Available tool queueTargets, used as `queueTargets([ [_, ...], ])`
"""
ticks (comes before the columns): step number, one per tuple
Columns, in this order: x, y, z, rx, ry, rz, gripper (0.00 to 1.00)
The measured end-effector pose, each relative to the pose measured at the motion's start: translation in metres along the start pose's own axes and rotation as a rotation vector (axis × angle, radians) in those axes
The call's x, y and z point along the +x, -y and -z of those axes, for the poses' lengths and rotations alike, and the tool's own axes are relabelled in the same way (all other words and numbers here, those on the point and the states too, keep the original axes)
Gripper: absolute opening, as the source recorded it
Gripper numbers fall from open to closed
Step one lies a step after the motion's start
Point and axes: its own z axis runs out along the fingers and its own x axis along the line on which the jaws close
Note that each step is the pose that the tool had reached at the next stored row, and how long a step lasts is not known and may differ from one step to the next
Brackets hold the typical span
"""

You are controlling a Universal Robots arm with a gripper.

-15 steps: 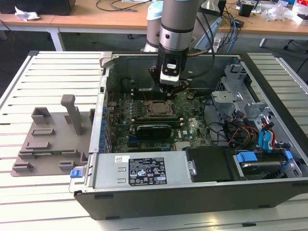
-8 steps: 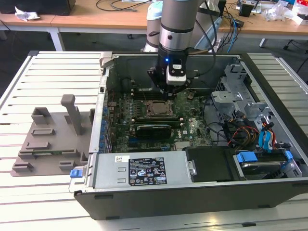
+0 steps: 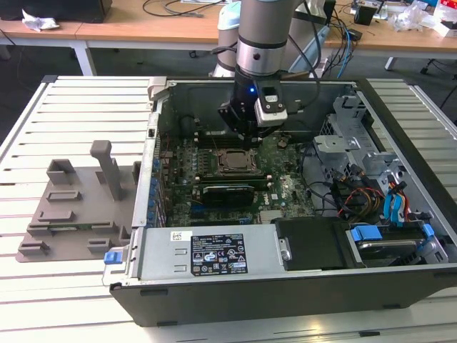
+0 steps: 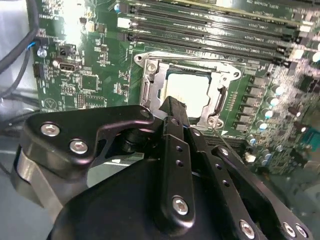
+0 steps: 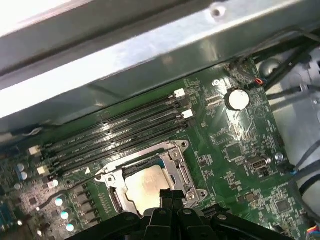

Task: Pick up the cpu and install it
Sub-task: 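Install the first cpu locking lever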

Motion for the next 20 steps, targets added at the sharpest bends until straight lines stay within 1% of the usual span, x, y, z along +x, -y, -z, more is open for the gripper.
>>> queueTargets([
  [3,0.0,0.0,0.0,-0.0006,0.0035,0.073,0.11],
  [4,0.0,0.0,0.0,-0.001,0.0052,0.108,0.11],
  [9,0.0,0.0,0.0,-0.0022,0.0116,0.24,0.11],
  [11,0.0,0.0,0.0,-0.0027,0.0146,0.304,0.11],
  [15,-0.0001,0.0,0.0,-0.0033,0.0178,0.37,0.11],
  [17,0.0,0.0,0.0,-0.0037,0.0201,0.418,0.11],
  [20,-0.0001,0.0,0.0,-0.0041,0.0221,0.458,0.11],
])
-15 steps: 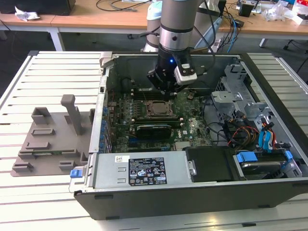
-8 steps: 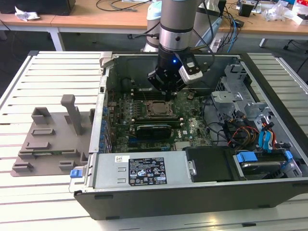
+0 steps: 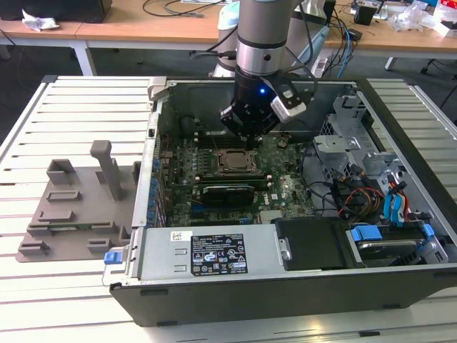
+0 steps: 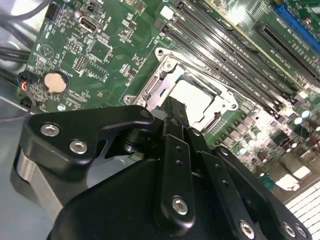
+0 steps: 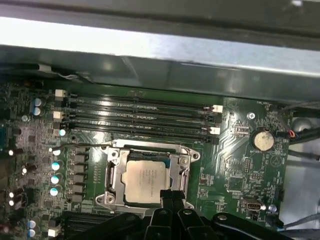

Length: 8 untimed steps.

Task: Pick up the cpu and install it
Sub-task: 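Install the first cpu locking lever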

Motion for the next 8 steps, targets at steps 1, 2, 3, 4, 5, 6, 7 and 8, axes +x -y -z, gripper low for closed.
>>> queueTargets([
  [1,0.0,0.0,0.0,-0.0001,0.0005,0.011,0.11],
  [2,0.0,0.0,0.0,-0.0003,0.0016,0.033,0.11],
  [3,0.0,0.0,0.0,-0.0005,0.0023,0.049,0.11],
  [4,0.0,0.0,0.0,-0.0006,0.0029,0.061,0.11],
  [5,0.0,0.0,0.0,-0.0007,0.0034,0.072,0.11],
  [6,0.0,0.0,0.0,-0.0009,0.0045,0.095,0.11],
  [7,0.0,0.0,0.0,-0.001,0.0053,0.11,0.11],
  [8,0.0,0.0,0.0,-0.0011,0.0059,0.122,0.11],
])
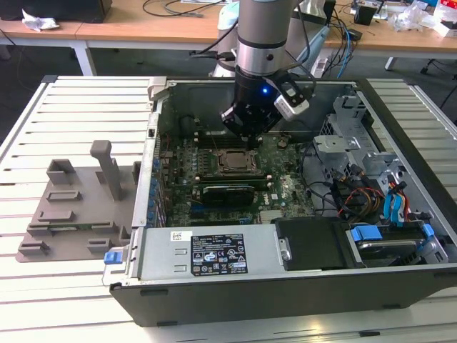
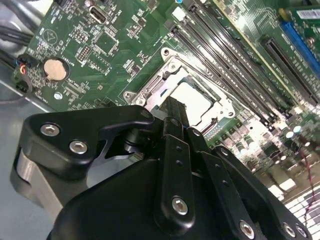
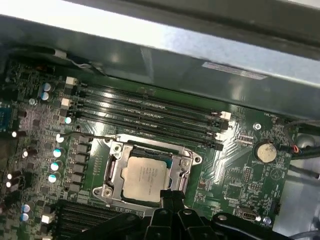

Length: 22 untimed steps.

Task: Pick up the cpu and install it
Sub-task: 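Install the first cpu locking lever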

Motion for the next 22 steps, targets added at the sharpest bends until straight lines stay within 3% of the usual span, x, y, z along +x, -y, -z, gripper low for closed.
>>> queueTargets([
  [3,0.0,0.0,0.0,-0.0006,0.0034,0.07,0.11],
  [18,0.0,0.0,0.0,-0.0027,0.0143,0.296,0.11],
  [22,0.0,0.0,0.0,-0.0036,0.019,0.395,0.11],
])
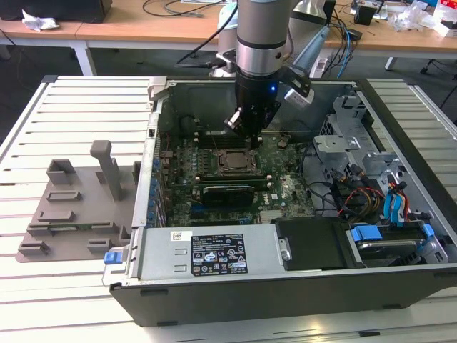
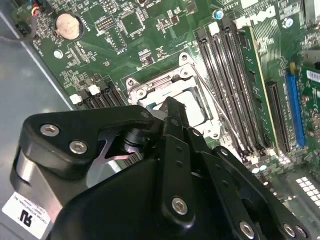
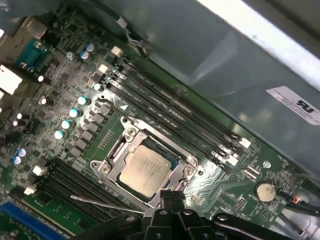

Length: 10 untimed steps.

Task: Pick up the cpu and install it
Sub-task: 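Install the first cpu locking lever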

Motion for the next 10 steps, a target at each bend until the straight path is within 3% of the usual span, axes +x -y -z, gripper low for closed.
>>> queueTargets([
  [8,0.0,0.0,0.0,-0.0017,0.0093,0.192,0.11],
  [10,0.0,0.0,0.0,-0.0018,0.0094,0.193,0.11],
])
